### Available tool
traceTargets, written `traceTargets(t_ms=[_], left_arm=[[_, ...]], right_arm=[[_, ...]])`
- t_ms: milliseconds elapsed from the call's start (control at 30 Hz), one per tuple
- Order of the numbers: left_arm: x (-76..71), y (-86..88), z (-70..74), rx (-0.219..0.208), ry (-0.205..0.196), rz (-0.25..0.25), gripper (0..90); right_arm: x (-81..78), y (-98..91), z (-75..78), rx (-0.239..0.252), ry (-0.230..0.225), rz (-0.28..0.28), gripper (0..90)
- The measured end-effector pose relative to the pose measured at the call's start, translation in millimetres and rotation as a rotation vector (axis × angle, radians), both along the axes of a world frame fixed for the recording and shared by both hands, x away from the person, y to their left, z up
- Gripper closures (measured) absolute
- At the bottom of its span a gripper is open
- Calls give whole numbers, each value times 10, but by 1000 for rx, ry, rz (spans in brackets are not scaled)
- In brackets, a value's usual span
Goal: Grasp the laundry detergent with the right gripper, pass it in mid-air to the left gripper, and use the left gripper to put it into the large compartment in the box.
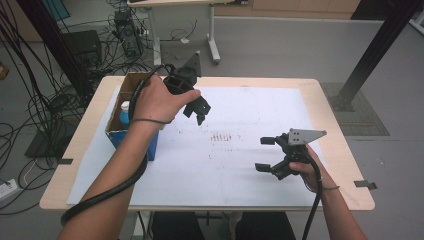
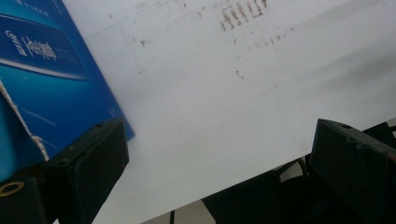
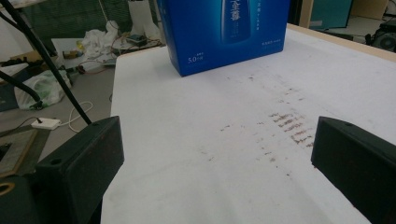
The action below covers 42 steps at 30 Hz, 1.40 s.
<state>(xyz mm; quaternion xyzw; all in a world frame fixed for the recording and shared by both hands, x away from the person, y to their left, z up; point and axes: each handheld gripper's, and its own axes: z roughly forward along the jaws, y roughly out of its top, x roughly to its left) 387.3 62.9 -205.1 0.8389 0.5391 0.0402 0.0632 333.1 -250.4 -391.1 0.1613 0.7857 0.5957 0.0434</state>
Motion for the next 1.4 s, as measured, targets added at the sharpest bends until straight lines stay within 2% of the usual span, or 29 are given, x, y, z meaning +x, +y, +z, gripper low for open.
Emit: traceTargets(t_ms=[167, 300, 500, 633, 867, 1067, 1400], left_arm=[[-52, -31, -149, 10, 11, -14, 51], [-94, -54, -273, 0, 13, -17, 52], [-156, -125, -524, 18, 22, -19, 53], [-171, -153, -670, 3, 39, -27, 54], [-185, -177, -890, 4, 32, -12, 58], [-209, -200, -1098, 3, 57, -17, 59], [-218, -207, -1252, 1, 76, -22, 60]], right_arm=[[0, -20, 4, -2, 3, -12, 24], [6, -27, 13, -1, 1, -23, 25], [15, -41, 15, -2, 2, -34, 25], [8, -50, 0, -3, 5, -38, 25], [-16, -81, -36, 5, 15, -50, 25], [-18, -86, -75, 2, 24, -56, 25], [-26, -82, -118, -1, 30, -64, 25]])
